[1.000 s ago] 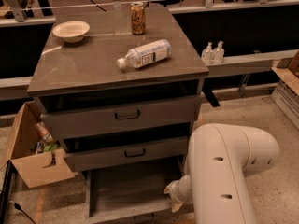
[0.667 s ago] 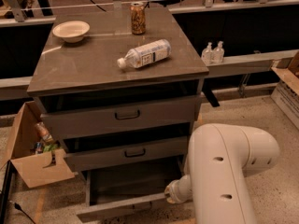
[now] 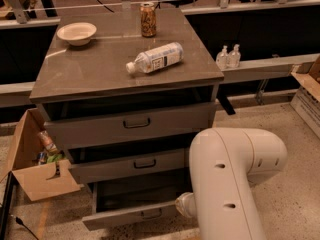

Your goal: Close bottom drawer

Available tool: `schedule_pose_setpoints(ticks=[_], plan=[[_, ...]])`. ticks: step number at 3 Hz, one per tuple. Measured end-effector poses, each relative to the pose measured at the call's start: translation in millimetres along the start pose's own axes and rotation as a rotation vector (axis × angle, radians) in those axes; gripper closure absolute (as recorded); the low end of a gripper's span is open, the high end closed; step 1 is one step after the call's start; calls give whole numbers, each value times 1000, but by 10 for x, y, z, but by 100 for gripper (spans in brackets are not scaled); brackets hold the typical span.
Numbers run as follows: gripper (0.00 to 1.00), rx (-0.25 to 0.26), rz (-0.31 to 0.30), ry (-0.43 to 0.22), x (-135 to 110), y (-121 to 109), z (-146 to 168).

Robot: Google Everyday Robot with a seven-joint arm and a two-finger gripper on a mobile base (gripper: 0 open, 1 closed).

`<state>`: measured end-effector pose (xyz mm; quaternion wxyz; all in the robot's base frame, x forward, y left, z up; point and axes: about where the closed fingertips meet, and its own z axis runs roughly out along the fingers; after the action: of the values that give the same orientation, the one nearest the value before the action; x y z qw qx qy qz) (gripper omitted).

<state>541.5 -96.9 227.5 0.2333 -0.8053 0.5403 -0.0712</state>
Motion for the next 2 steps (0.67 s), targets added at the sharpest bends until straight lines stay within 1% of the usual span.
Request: schedule_pose_setpoints(ticks=[1,2], plan=[[59,32,4,18,-5,-50,-40],[60,35,14,12,-16,-42,-64]])
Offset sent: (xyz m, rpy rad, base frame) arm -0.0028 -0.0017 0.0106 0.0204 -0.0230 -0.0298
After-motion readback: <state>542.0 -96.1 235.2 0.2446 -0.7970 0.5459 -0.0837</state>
